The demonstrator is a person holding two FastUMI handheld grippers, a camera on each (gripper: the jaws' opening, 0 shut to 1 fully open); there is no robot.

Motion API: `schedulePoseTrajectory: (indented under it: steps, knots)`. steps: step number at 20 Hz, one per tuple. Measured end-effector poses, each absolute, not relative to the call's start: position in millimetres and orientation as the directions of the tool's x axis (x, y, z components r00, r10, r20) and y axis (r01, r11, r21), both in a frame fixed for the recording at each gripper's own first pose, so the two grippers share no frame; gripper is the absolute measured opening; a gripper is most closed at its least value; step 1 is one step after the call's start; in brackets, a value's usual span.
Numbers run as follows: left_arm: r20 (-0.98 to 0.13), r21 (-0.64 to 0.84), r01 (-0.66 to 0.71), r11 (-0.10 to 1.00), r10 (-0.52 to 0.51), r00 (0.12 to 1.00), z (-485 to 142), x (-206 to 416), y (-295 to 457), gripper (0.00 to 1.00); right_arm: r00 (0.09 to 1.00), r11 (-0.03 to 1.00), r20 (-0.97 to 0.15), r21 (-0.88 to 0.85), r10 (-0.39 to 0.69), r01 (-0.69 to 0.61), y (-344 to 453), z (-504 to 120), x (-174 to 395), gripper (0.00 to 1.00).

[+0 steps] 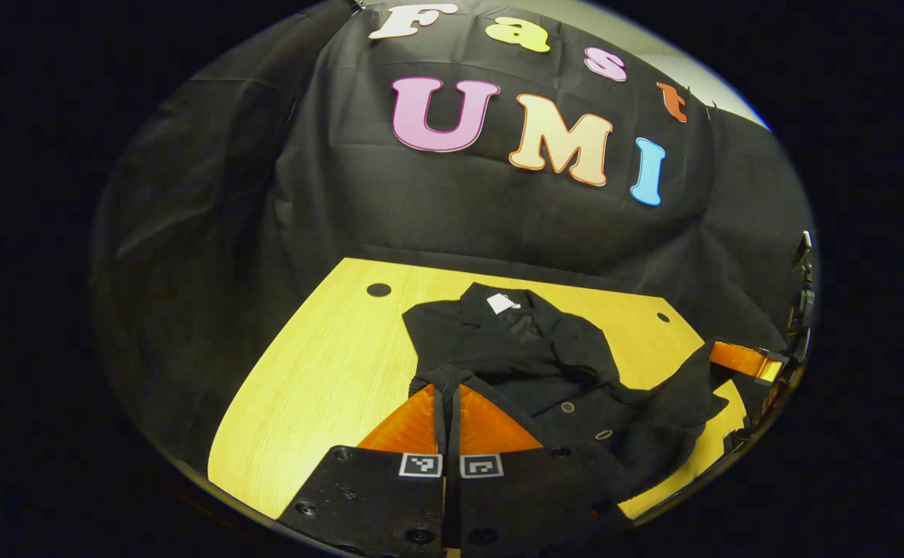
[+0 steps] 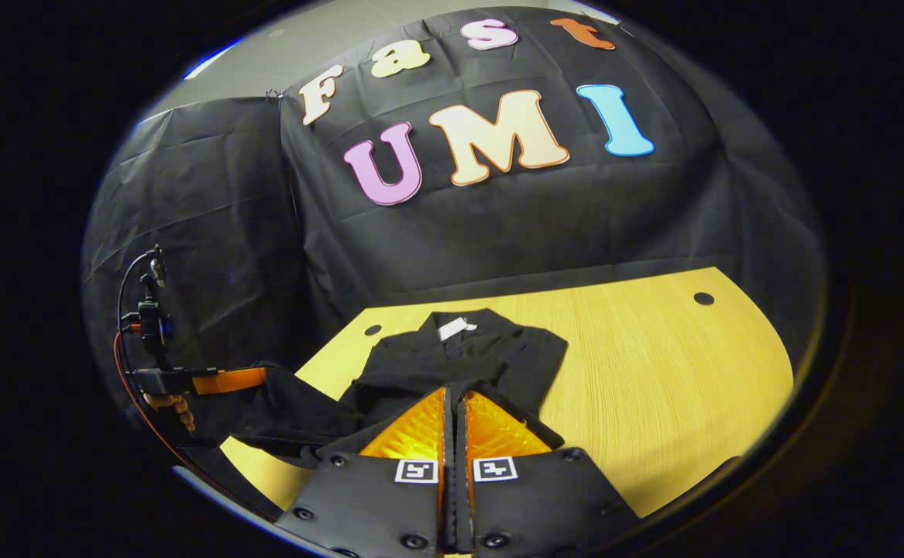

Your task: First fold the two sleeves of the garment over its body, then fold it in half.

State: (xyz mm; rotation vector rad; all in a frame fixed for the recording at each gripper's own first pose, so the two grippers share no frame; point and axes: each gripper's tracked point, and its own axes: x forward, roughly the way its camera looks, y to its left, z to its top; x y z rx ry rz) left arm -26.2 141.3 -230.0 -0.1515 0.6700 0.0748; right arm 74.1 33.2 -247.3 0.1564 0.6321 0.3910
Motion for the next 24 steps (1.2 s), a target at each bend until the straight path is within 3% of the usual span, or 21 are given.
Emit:
schedulePoseTrajectory:
  steps: [13, 19, 24]
  knots:
    - [-0.584, -0.172, -0.079, 0.982, -0.037, 0.811, -239, 72, 159, 0.00, 0.784, 0.929, -0.503, 0.259, 0.363, -0.264, 56, -238, 174, 0.02]
    - [-0.580, -0.180, -0.085, 0.980, -0.036, 0.814, -260, 112, 174, 0.00, 0.795, 0.949, -0.522, 0.232, 0.307, -0.215, 46, -250, 218, 0.06]
    - [-0.610, -0.148, -0.081, 0.986, -0.026, 0.792, -285, 133, 185, 0.00, 0.787, 0.968, -0.568, 0.200, 0.240, -0.151, 37, -272, 247, 0.02]
